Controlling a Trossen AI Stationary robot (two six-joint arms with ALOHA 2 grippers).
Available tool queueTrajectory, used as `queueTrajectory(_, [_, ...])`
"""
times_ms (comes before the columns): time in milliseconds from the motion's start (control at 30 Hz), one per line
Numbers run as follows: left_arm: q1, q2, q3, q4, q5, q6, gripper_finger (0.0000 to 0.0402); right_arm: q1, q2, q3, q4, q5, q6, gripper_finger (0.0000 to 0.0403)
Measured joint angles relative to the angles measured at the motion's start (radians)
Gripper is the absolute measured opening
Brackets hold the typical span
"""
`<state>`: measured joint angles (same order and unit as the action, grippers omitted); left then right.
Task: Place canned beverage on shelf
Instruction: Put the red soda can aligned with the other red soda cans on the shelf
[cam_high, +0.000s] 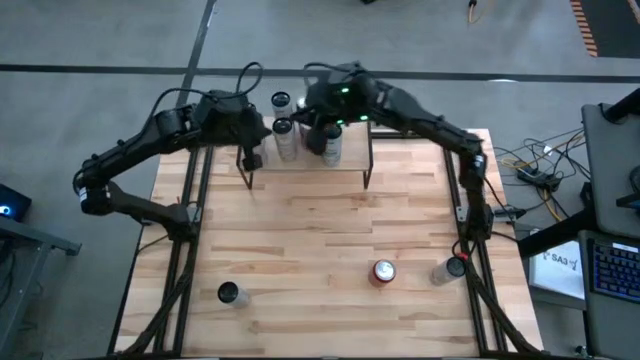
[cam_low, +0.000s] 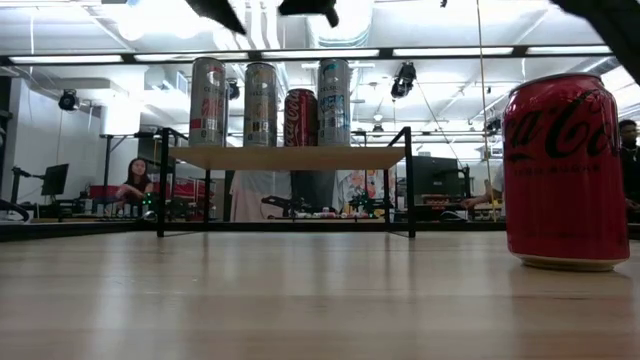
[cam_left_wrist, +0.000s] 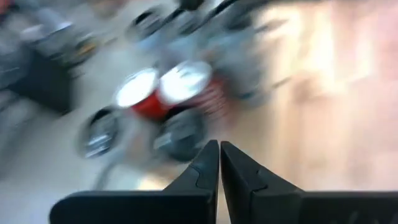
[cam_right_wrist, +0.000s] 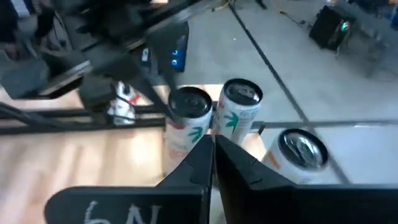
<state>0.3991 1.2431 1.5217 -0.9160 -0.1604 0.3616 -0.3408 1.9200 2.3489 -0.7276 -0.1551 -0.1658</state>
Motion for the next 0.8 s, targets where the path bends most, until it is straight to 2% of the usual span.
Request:
queueTrajectory(67, [-0.026,-0.029,-0.011,0.016,0.118,-0.043,0.0000,0.014,-0.042,0.000,-0.072,0.001,0.073,0.0009])
queueTrajectory(133, [-0.074,-0.061,-0.044,0.066,0.169,-0.078,0.0000,0.033,-0.082,0.000,-0.168,-0.001,0.153,0.0009])
queueTrajectory(400, [-0.341,-0.188,-0.276,0.429,0.119,-0.146,0.0000,0.138,-0.186,0.001,-0.699,0.003,0.538,0.0009])
queueTrajectory(467, [-0.399,-0.207,-0.326,0.500,0.118,-0.146,0.0000,0.190,-0.185,-0.003,-0.842,0.044,0.626,0.0009])
queueTrajectory(533, [-0.443,-0.223,-0.365,0.561,0.117,-0.147,0.0000,0.259,-0.190,-0.055,-0.829,0.095,0.714,0.0009])
queueTrajectory(633, [-0.488,-0.246,-0.397,0.599,0.116,-0.149,0.0000,0.359,-0.223,-0.163,-0.809,0.045,0.840,0.0009])
queueTrajectory(800, [-0.513,-0.266,-0.406,0.587,0.116,-0.181,0.0000,0.536,-0.265,-0.373,-0.839,0.068,1.059,0.0009])
